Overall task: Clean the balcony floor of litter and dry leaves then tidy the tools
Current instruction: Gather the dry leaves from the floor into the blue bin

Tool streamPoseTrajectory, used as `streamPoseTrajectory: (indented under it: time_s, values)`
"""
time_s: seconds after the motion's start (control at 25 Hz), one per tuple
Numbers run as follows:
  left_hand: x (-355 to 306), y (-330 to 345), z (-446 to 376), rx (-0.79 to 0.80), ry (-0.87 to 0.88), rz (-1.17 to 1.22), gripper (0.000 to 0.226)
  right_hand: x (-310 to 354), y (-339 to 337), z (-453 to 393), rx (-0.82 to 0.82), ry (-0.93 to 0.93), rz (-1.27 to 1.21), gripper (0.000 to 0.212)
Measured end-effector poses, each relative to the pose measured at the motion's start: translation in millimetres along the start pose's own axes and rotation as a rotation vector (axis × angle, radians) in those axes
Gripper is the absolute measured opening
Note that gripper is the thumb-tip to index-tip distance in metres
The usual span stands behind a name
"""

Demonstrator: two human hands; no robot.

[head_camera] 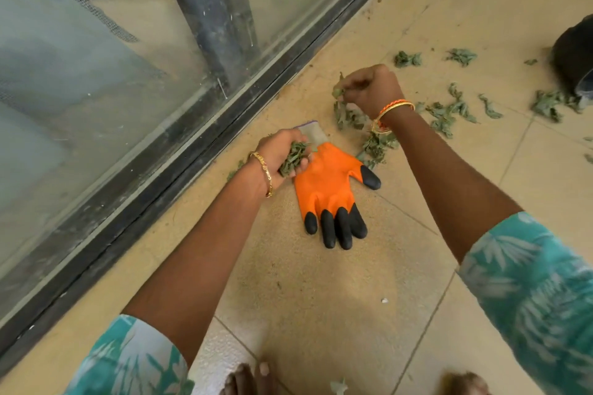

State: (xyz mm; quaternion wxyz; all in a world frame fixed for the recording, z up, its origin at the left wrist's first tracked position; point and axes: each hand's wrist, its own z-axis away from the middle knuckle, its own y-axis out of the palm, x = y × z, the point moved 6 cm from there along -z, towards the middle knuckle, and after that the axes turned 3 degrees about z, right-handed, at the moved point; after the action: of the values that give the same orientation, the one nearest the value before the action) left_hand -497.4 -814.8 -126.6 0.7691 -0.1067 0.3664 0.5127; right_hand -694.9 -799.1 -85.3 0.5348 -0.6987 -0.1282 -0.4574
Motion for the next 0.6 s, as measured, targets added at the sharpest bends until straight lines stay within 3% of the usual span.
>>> streamPoseTrajectory:
  time_s: [0.08,0.2,0.28,0.44,0.6]
  values:
    - [0,12,6,0.080,-0.014,0.095,0.010,7,-15,15,-0.032,0.027,-0.333,0.018]
    - [10,35,17,0.186,-0.073,0.231,0.015,18,-23,48,-0.034,0.054,-0.490,0.016]
    - [19,46,18,0.242,-0.094,0.276,0.021,18,-19,70,-0.017,0.061,-0.423,0.016]
    - [28,59,22,0.340,-0.054,0.299,0.033,20,7,106,0.012,-0.089,-0.041,0.022]
    - [31,48,15,0.152,-0.069,0.320,0.028,20,10,110,0.147,-0.130,0.134,0.028]
